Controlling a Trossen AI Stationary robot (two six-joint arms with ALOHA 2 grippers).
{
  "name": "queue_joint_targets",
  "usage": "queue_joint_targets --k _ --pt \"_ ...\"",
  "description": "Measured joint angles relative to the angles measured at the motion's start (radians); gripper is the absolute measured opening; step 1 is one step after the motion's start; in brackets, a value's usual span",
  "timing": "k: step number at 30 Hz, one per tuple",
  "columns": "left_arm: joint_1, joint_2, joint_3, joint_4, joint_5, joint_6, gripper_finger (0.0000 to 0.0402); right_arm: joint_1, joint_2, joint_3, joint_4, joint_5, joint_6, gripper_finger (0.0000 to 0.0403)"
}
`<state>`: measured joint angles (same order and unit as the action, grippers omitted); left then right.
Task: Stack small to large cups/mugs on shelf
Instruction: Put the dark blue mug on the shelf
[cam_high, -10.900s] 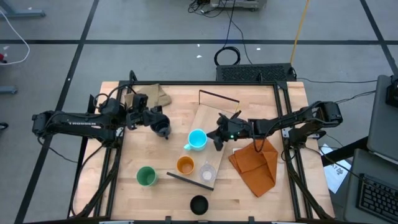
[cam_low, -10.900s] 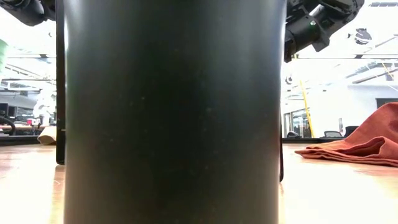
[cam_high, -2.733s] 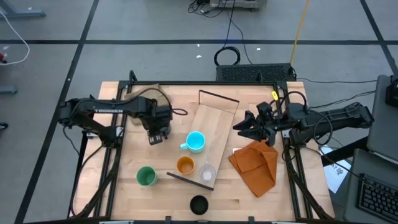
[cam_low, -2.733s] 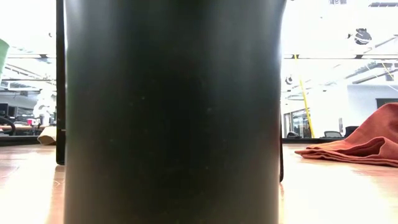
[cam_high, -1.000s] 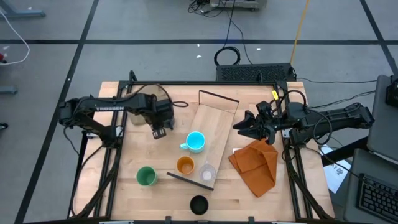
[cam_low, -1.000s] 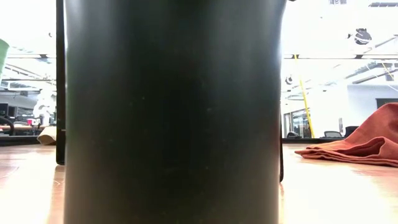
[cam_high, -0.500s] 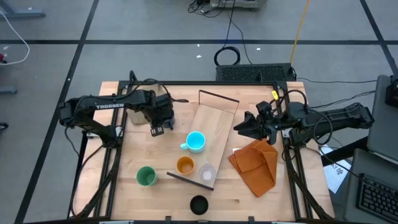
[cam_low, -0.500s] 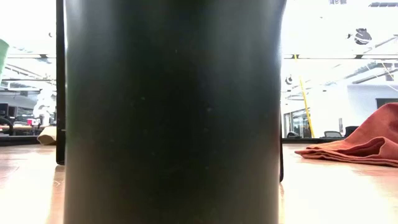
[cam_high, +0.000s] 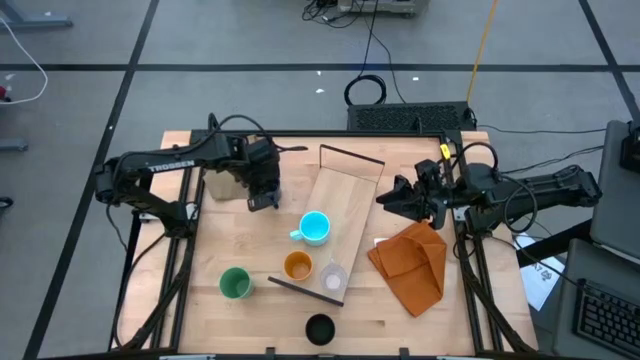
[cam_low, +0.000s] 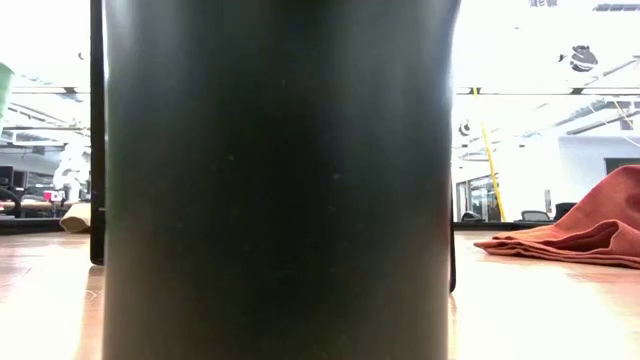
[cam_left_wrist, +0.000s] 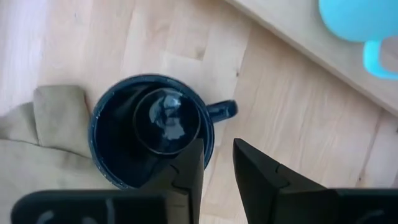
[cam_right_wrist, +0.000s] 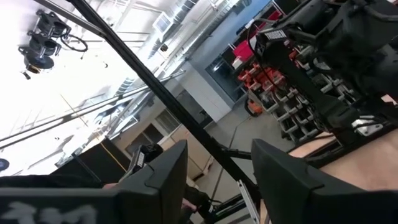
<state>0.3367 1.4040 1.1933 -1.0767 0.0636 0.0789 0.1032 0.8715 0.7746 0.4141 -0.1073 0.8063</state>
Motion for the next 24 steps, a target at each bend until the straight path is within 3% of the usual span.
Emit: queue_joint_targets --k 3,7,10,13,17,24 --pt "0.004 0.001 -0.01 0.0 0.005 0.003 0.0088 0.0 0.0 0.0 0.001 0.0 0.001 0.0178" --pt "0.007 0.001 -0.01 0.002 -0.101 -0.102 0.0088 0.0 0.0 0.0 0.004 0.0 -0.006 0.0176" --pt "0.007 0.001 -0.01 -0.007 -0.112 -0.163 0.0088 0.0 0.0 0.0 0.004 -0.001 -0.007 0.0174" --pt "-0.005 0.005 -0.01 -0.037 -0.039 -0.099 0.0088 0.0 0.0 0.0 0.0 -0.009 -0.013 0.0175" --pt "-0.034 0.018 -0.011 -0.047 0.072 -0.136 0.0088 0.004 0.0 0.0 -0.002 -0.054 -0.012 0.0175" --pt "-0.065 0.016 -0.002 -0.05 0.093 -0.167 0.0105 0.023 0.0 0.0 -0.008 -0.055 -0.044 0.0172"
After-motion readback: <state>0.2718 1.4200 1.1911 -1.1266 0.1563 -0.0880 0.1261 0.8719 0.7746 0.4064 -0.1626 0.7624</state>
